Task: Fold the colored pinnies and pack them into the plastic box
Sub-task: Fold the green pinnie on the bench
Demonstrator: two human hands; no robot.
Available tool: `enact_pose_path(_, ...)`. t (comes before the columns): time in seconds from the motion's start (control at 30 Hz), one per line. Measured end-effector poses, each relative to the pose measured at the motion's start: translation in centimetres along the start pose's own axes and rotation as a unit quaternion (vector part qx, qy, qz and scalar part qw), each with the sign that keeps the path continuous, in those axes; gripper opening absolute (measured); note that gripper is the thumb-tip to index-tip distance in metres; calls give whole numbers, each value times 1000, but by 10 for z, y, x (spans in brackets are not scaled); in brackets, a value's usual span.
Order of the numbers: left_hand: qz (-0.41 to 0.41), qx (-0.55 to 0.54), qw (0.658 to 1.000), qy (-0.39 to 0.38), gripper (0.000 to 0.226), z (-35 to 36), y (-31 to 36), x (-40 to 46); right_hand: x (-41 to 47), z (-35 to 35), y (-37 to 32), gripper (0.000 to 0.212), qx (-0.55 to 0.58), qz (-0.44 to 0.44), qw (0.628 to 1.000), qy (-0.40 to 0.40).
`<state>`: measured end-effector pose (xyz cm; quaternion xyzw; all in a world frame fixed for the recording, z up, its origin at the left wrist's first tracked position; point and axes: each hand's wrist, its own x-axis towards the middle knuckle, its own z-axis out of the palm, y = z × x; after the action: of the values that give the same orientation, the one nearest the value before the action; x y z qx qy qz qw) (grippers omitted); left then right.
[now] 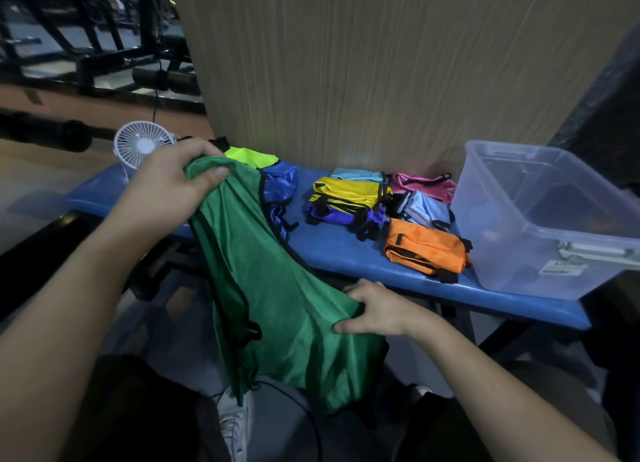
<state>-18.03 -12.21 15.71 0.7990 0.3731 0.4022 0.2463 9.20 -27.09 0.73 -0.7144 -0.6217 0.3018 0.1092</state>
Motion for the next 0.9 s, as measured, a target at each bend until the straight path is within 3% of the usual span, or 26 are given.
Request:
enact_pose_path(0.13, -7, 23, 1000, 18, 19, -9, -8, 7, -8, -11, 7, 22, -6, 13, 1000, -15)
enact_pose_path(0.23, -16, 19, 999, 23, 19, -13, -17, 10, -12, -23, 19, 36, 25, 18, 999, -33)
enact_pose_path(0.33, -19, 10, 999, 40, 19, -13, -24, 12, -12, -30, 32, 62, -16, 20, 999, -18)
enact_pose_path(0.47, -38, -6, 999, 34, 18, -3, -29, 12, -12, -37, 48, 28, -96, 48, 994, -16)
enact_pose_path(0.6, -38, -16, 999, 22, 16, 13, -30, 12, -11, -41, 60, 58, -158, 82, 984, 17)
enact_pose_path(0.9, -28, -38, 999, 14, 11, 30, -37, -1, -26, -75, 77, 61, -119, 164, 978, 54)
